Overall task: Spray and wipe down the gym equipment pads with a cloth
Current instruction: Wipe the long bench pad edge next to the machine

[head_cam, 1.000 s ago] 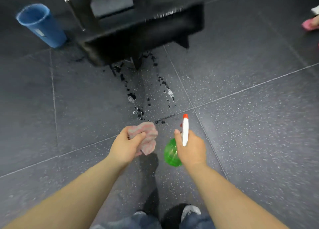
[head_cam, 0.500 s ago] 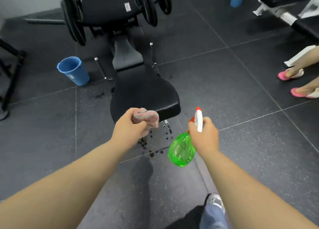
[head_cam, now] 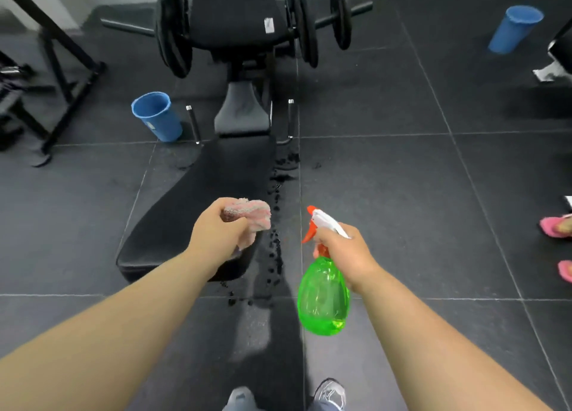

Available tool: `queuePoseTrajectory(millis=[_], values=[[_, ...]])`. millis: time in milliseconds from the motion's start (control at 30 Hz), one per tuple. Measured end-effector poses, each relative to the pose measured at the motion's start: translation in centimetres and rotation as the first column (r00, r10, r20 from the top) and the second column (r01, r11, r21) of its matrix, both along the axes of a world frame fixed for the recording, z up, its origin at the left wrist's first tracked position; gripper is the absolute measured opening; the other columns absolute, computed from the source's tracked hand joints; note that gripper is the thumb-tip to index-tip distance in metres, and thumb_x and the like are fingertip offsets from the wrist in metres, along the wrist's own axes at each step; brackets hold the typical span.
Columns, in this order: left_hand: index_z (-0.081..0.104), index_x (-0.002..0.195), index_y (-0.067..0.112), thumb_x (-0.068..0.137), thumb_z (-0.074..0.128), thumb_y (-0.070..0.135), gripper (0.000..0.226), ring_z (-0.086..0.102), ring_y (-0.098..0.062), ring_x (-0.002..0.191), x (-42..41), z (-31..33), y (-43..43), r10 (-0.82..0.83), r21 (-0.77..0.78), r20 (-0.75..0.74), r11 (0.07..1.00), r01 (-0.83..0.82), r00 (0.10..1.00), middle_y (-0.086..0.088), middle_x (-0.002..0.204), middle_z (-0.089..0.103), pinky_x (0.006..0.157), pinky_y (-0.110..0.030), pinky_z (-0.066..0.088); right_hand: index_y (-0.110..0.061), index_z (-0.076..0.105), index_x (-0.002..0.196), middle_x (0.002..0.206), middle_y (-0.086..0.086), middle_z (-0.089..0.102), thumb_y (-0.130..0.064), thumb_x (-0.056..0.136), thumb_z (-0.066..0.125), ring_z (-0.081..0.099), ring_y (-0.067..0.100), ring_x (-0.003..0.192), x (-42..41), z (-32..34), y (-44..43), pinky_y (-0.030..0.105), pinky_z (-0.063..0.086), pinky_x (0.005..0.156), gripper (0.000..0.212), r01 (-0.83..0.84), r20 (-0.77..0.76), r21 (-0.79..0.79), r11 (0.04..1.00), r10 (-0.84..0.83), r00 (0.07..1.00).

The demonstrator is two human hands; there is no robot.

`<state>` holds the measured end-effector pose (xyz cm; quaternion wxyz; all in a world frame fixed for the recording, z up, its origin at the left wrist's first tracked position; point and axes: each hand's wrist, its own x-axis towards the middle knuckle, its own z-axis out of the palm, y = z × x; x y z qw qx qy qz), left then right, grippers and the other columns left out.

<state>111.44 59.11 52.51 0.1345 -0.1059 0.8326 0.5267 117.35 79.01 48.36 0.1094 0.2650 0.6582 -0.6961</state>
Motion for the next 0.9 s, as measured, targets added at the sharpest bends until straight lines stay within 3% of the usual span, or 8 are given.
queuePoseTrajectory(millis=[133,267,533,767,900], values=[[0.063,0.099,0.026,0.084,0.063,0.006,0.025,0.061,-0.002,0.064,-3.4,-0.1,2.7,0.033,-0.02,-0.023,0.999,-0.034,0.999,0.008,0.076,0.069,0.061,-0.014,0.048,-0.019,0.073,0.085,0.056,0.001,0.055,-0.022,0.089,0.058,0.048,0.013,0.054,-4.3,-0.9,2.3,0.023,0.04,0.059,0.016,-0.141,0.038,0.12,0.983,0.137,0.99],[0.062,0.099,0.031,0.083,0.063,0.008,0.029,0.062,-0.001,0.08,-8.5,-2.0,3.4,0.135,-0.043,-0.042,0.99,-0.136,0.99,0.011,0.089,0.068,0.066,-0.017,0.046,-0.031,0.071,0.106,0.061,-0.003,0.06,-0.02,0.085,0.057,0.052,0.013,0.058,-10.8,-2.9,4.2,0.03,0.043,0.066,0.027,-0.298,0.07,0.153,0.942,0.29,0.954],[0.061,0.103,0.025,0.085,0.063,0.007,0.026,0.06,-0.003,0.076,-15.8,-4.0,3.5,0.345,-0.091,0.007,0.935,-0.343,0.939,0.009,0.088,0.067,0.059,-0.013,0.044,-0.023,0.063,0.091,0.071,-0.003,0.062,-0.018,0.083,0.058,0.056,0.014,0.06,-22.8,-5.2,6.8,0.028,0.045,0.063,0.011,-0.525,0.142,0.258,0.811,0.506,0.851],[0.063,0.1,0.026,0.081,0.065,0.009,0.025,0.065,-0.014,0.087,-18.9,-4.8,5.0,0.576,-0.135,0.055,0.814,-0.565,0.816,0.006,0.094,0.069,0.07,-0.025,0.05,-0.025,0.058,0.083,0.076,0.0,0.062,-0.019,0.086,0.055,0.054,0.013,0.062,-29.9,-5.5,8.1,0.023,0.04,0.055,0.008,-0.707,0.13,0.312,0.635,0.709,0.694],[0.064,0.103,0.027,0.084,0.064,0.011,0.024,0.064,-0.009,0.089,-19.8,-5.4,7.8,0.712,-0.153,0.037,0.697,-0.701,0.701,0.011,0.097,0.068,0.073,-0.025,0.051,-0.024,0.06,0.089,0.08,0.0,0.063,-0.021,0.087,0.055,0.055,0.014,0.068,-34.5,-6.0,9.6,0.022,0.042,0.059,0.006,-0.809,0.114,0.3,0.506,0.822,0.557]])
